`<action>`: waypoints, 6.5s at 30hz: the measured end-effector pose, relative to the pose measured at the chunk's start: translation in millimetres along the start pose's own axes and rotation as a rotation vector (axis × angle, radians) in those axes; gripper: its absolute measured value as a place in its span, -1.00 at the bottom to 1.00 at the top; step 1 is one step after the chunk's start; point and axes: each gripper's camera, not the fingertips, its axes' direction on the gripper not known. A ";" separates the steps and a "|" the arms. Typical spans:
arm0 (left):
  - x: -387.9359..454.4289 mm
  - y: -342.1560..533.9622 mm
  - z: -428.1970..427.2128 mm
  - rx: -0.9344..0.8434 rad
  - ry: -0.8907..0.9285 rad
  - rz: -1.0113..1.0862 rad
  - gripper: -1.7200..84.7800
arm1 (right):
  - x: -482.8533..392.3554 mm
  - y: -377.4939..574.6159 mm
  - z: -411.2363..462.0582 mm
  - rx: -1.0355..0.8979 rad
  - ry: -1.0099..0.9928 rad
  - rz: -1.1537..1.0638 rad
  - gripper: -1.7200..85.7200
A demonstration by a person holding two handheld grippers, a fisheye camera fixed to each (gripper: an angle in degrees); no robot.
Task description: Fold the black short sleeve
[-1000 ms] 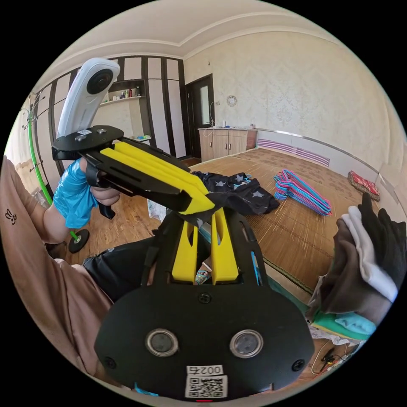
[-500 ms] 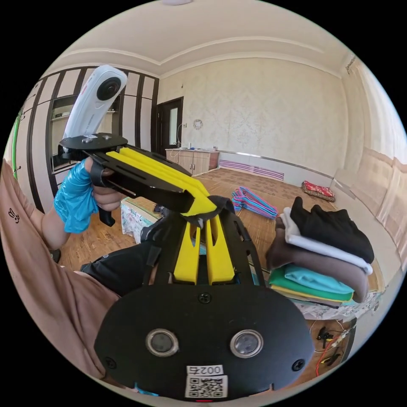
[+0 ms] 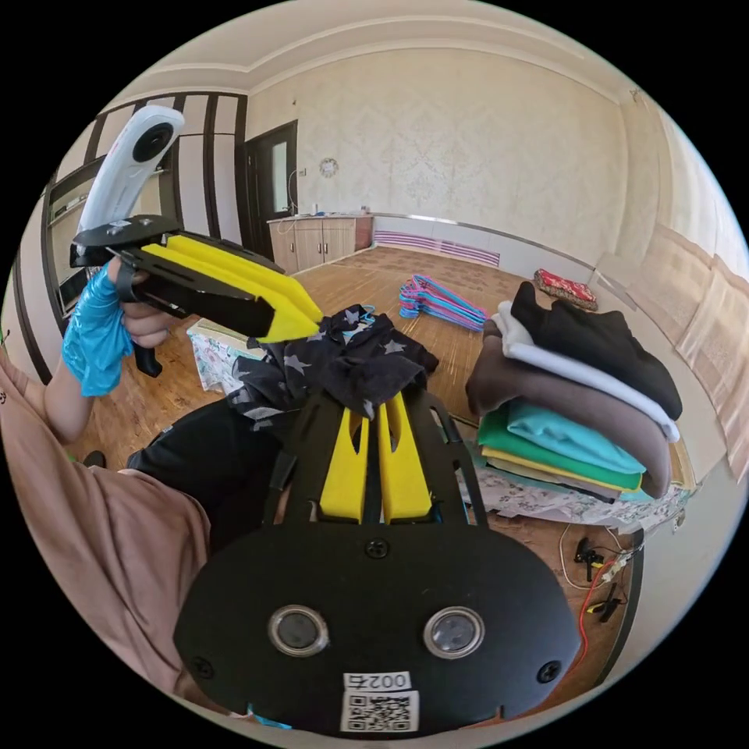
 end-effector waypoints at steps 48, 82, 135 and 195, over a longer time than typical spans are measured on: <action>-425.2 235.4 407.7 0.008 -0.390 -0.827 -0.82 | 24.7 -793.0 687.7 -0.545 -0.241 -0.336 -0.78; -460.0 238.5 486.5 -0.099 -0.434 -0.855 -0.89 | -18.4 -973.7 884.2 -0.709 -0.272 -0.456 -0.83; -288.8 67.1 99.2 0.098 -0.458 -0.283 -0.88 | -8.3 -683.5 447.8 -0.292 -0.436 -0.501 -0.92; -206.0 97.2 -142.7 -0.132 -0.722 -0.354 -0.98 | -97.8 -449.2 336.1 -0.119 0.217 -0.028 -0.98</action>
